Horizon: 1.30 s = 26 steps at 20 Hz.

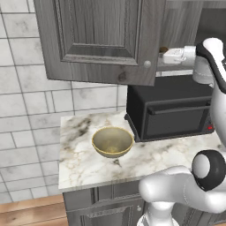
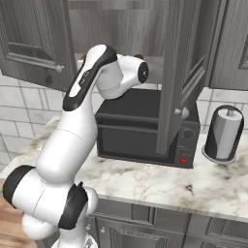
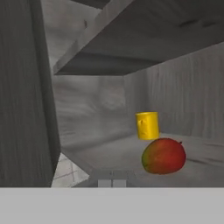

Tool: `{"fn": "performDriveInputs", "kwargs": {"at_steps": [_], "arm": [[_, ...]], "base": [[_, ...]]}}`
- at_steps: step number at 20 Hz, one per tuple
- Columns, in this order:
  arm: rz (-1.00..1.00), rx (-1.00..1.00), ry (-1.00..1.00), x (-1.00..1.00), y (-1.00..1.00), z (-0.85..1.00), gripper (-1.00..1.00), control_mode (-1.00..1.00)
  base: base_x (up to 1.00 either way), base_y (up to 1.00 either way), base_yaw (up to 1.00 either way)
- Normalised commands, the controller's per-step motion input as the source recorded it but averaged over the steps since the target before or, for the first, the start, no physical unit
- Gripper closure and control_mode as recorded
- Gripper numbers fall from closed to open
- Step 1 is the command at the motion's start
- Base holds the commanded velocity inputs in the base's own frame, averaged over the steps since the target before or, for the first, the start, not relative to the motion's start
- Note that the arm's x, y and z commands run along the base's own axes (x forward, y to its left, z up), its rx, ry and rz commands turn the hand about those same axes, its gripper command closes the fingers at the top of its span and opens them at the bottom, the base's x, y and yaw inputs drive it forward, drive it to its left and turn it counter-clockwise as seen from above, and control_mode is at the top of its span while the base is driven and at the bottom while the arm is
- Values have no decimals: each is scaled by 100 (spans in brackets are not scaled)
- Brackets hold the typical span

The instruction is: Open the cabinet. Pick the mango and kiwi from the cabinet and place them into the bowl. Then close the cabinet.

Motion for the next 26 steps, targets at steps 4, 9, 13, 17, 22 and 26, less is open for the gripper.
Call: {"fn": "performDriveInputs", "kwargs": {"at_steps": [4,9,13,17,22,26], "arm": [[21,-2,0,10,11,-8,100,-100],[20,-6,0,5,35,-4,100,-100],[17,-6,0,4,35,0,100,-100],[18,-5,0,1,30,0,100,-100],[20,-8,-1,-54,47,0,100,-100],[19,-11,-6,-94,75,0,100,-100]], "base": [[0,0,0],[0,0,0],[0,0,0],[0,0,0],[0,0,0],[0,0,0]]}}
